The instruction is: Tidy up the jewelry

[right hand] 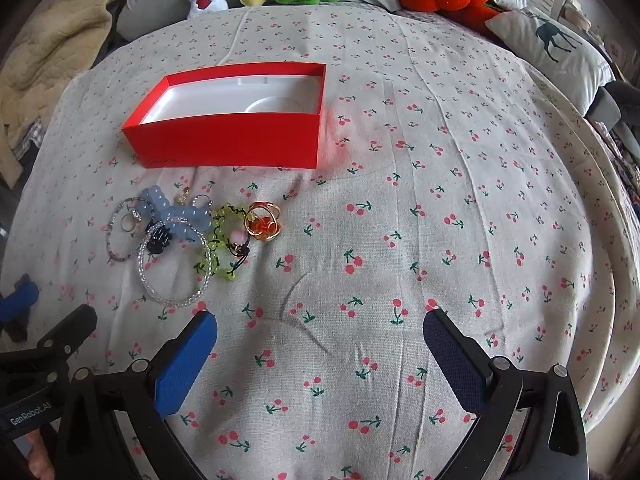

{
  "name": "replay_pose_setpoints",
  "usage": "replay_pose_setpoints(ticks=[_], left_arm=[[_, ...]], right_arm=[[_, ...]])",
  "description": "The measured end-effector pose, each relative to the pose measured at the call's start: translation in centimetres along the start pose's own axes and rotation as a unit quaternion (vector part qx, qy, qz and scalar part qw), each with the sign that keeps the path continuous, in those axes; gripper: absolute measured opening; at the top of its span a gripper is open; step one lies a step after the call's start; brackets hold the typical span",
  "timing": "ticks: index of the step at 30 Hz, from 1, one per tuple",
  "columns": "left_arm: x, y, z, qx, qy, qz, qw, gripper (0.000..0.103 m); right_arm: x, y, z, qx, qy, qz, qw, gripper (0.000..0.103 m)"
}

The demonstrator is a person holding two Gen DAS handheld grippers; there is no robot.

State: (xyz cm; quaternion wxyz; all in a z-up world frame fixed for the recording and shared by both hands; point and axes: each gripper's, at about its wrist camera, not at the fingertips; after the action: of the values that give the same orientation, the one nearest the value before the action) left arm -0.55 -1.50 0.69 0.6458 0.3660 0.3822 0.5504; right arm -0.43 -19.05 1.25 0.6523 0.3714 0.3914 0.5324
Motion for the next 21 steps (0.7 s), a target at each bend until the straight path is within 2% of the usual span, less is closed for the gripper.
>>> replay_pose_setpoints(ticks=[21], left_arm=[[-0.25,0.16,-0.11,-0.003,0.002,-0.006,1.0,0.103]], right_arm=[[0.31,0.18,0.14,-0.001,-0.001,0.002,1.0,0.103]])
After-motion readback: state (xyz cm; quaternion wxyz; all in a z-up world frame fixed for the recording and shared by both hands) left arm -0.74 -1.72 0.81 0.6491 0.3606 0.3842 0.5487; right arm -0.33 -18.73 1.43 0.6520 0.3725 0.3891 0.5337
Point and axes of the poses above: each gripper's, at about its wrist camera, not at the fingertips, and y roughly against the way its jaws point, x to its left, z to its top, and after that the axes turned 6 degrees about -z, right-handed
